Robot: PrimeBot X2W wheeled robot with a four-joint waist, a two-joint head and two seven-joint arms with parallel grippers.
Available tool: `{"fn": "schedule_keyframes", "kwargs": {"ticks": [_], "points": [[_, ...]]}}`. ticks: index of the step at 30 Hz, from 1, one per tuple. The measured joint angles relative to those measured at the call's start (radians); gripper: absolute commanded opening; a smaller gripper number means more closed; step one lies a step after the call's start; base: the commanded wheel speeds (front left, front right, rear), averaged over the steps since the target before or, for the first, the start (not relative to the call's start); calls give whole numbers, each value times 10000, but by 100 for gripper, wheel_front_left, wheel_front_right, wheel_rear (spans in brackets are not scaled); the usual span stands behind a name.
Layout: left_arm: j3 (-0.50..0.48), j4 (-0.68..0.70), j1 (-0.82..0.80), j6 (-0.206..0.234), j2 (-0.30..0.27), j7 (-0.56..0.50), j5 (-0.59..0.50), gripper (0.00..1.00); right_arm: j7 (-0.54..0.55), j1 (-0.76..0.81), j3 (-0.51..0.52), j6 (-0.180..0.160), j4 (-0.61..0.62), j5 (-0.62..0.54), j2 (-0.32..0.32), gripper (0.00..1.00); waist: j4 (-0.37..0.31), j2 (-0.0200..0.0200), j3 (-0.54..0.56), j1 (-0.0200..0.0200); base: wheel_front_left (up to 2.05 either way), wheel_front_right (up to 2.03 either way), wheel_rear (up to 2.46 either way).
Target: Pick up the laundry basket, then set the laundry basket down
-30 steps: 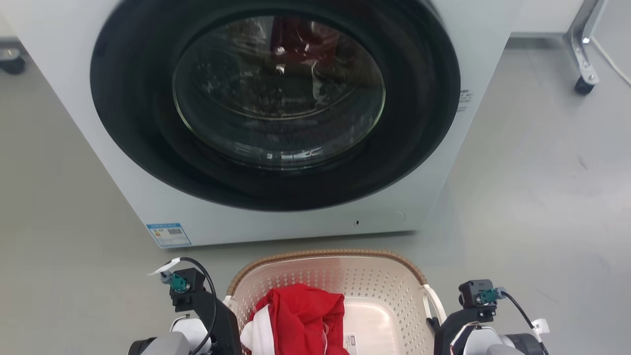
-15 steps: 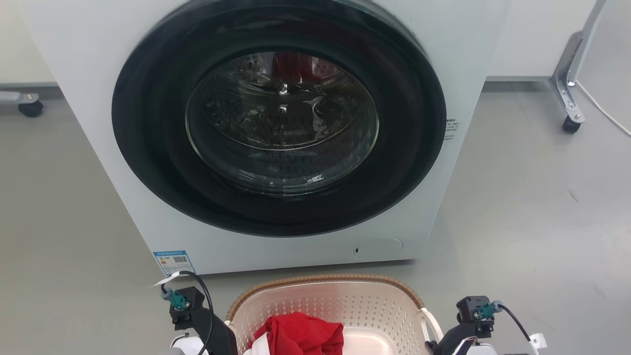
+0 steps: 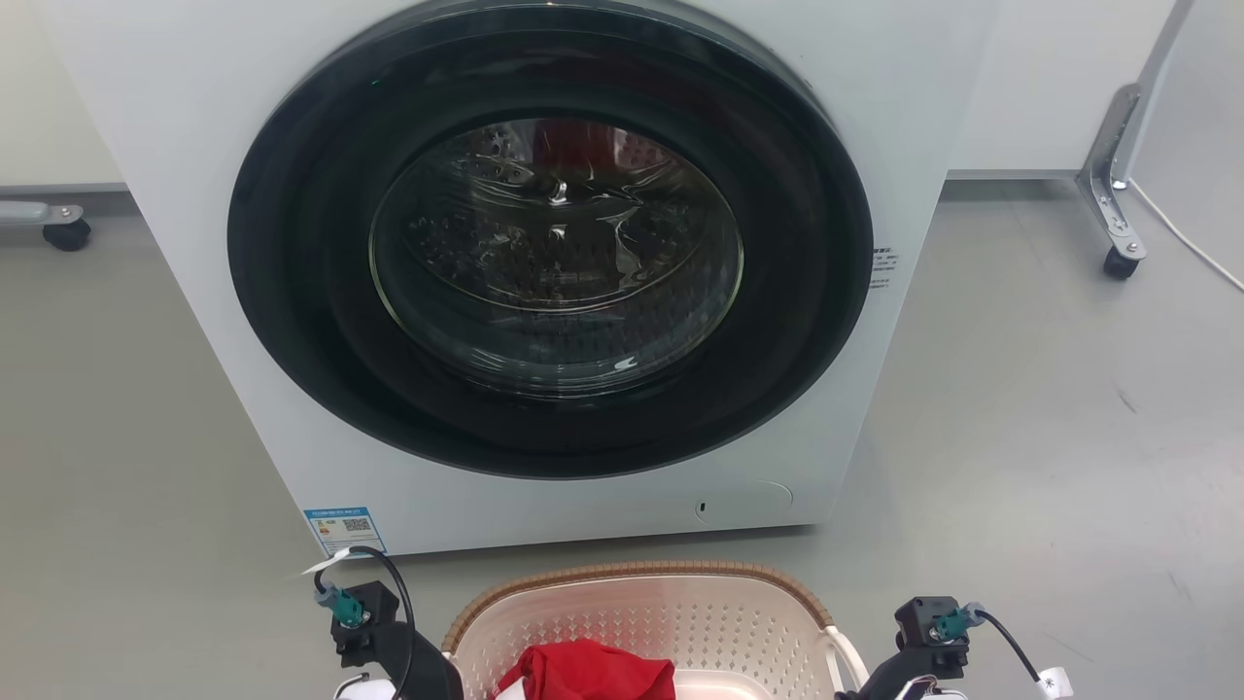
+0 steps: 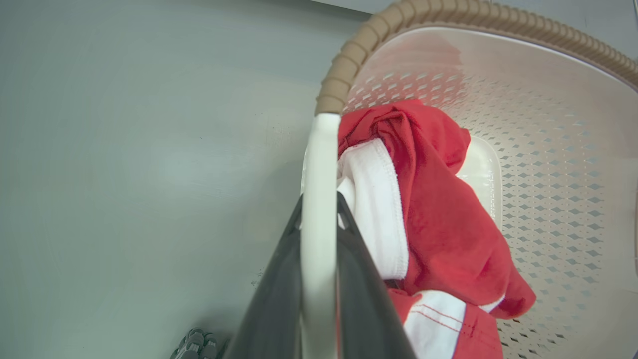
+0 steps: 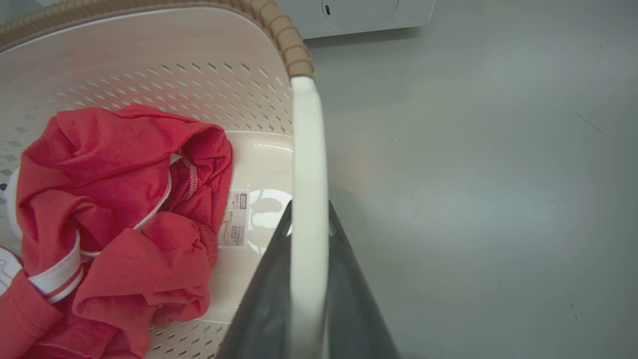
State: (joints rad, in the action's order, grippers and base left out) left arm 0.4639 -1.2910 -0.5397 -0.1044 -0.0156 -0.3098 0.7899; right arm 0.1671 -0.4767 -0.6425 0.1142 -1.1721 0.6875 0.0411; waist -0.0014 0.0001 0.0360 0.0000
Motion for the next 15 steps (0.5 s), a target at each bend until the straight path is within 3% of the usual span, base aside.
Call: {"fn": "schedule_keyframes", "kwargs": {"ticks": [15], "points": [[38,-10,124,79,-10,-54,56,0,90,0,-336,-100,13,286,6,0,-54,0,18,0,0,0,0]]}}
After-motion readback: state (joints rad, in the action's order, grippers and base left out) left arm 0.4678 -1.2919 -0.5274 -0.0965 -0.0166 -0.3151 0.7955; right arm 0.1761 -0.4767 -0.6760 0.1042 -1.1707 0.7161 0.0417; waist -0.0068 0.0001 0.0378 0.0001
